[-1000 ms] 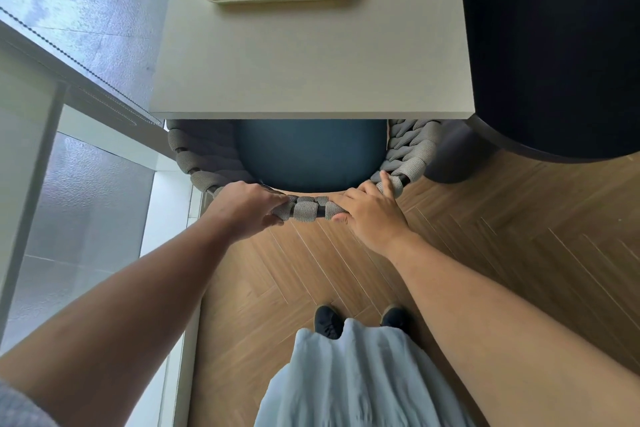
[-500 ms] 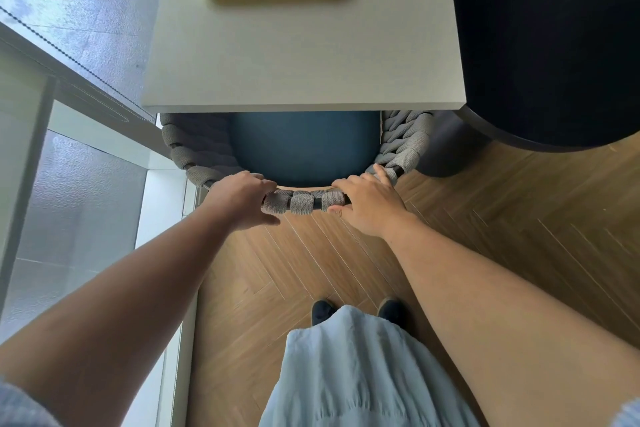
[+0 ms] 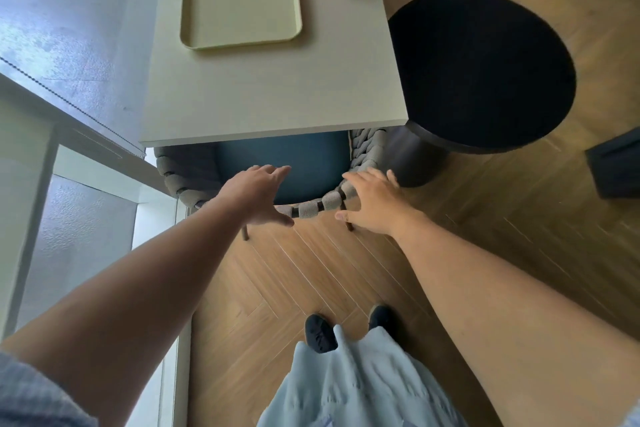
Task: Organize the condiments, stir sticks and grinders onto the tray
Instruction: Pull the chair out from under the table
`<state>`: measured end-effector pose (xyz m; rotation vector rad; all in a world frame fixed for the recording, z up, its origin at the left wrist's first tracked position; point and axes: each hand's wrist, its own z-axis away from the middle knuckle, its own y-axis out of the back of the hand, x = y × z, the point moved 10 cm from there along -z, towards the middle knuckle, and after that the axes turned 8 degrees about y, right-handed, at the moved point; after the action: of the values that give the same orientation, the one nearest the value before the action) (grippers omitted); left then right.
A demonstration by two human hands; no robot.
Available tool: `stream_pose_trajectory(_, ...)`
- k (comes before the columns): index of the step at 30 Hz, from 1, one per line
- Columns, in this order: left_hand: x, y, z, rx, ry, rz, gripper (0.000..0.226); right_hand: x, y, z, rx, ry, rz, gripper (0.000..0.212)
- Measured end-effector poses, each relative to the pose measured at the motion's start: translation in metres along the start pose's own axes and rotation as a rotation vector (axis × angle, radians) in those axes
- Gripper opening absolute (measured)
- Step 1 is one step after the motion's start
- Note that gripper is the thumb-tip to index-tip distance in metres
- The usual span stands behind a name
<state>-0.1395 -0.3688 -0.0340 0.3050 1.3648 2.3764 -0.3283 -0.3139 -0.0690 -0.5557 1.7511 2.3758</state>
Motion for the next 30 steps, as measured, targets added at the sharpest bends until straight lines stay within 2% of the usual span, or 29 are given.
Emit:
stream_pose_trajectory(6, 0.082, 0.072, -0.008, 0.074, -0.118, -0.062, 0.128, 0.052, 0.065, 0.043, 0.092, -0.120, 0.001, 0.099)
stream_pose_trajectory(14, 0.223, 0.147, -0.039, 0.169, -0.290, -0.146, 0.130, 0.167, 0.142, 0.103, 0.164, -0.279, 0.013, 0.104)
stream_pose_trajectory(23, 0.420, 0.216, -0.119, 0.190, -0.323, -0.128, 0.130, 0.360, 0.241, 0.164, 0.245, -0.349, 0.008, 0.104)
stream_pose_trajectory(30, 0.563, 0.265, -0.181, 0.183, -0.327, -0.070, 0.132, 0.496, 0.312, 0.194, 0.189, -0.360, 0.085, 0.106)
